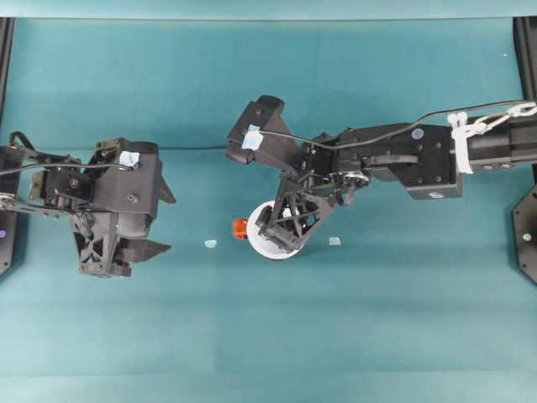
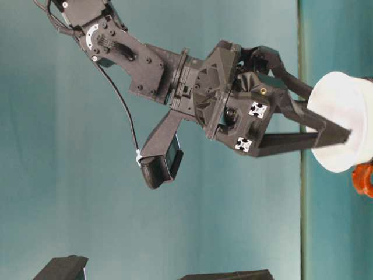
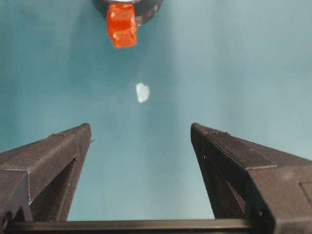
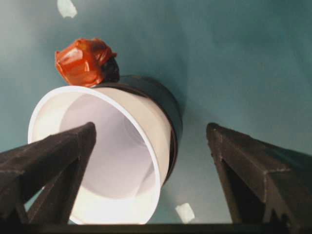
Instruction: Put the paper cup into the moved red handle cup holder.
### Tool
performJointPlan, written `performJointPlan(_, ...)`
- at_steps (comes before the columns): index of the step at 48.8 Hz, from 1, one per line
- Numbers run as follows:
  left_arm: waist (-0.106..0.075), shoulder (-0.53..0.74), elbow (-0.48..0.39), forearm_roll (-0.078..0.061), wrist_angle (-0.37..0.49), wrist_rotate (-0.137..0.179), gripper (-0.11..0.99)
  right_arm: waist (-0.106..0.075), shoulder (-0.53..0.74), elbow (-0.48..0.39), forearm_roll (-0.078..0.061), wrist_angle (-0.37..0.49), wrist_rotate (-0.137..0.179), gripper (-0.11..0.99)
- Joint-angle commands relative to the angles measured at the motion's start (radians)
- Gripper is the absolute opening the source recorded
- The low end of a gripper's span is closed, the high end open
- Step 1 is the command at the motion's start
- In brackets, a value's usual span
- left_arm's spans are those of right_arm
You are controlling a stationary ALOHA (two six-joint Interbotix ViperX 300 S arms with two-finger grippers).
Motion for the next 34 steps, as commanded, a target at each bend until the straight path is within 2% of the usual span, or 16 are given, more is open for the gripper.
performJointPlan(1,0.002,-0.005,-0.008,0.002,-0.006,-0.002,0.9,0.006,-0.009,-0.006,-0.008,-0.011,-0.005,0.92)
performJointPlan(14,0.002,-0.005,-0.005,0.002,-0.008,-0.002,0.9,0.008,-0.032,-0.006,-0.031,-0.012,-0.006,0.94)
performJointPlan(16,0.002,-0.005,-0.005,0.005,-0.006,-0.002,0.9,0.008,-0.043,-0.006,-0.032,-0.012,-0.006,0.94)
performJointPlan(17,0.002,-0.005,-0.005,0.002,-0.008,-0.002,0.9,0.008,-0.051,-0.006,-0.032,-0.012,-0.006,0.94)
performJointPlan(19,0.002,-0.005,-0.005,0.005,-0.006,-0.002,0.9,0.008,-0.071,-0.006,-0.032,-0.012,-0.008,0.94)
performJointPlan(20,0.002,-0.005,-0.005,0.002,-0.006,-0.002,0.9,0.008,-0.078,-0.006,-0.032,-0.012,-0.008,0.94)
performJointPlan(34,0.002,-0.006,-0.002,0.002,-0.008,-0.003,0.9,0.009,-0.219,0.003,-0.034,0.002,-0.008,0.94)
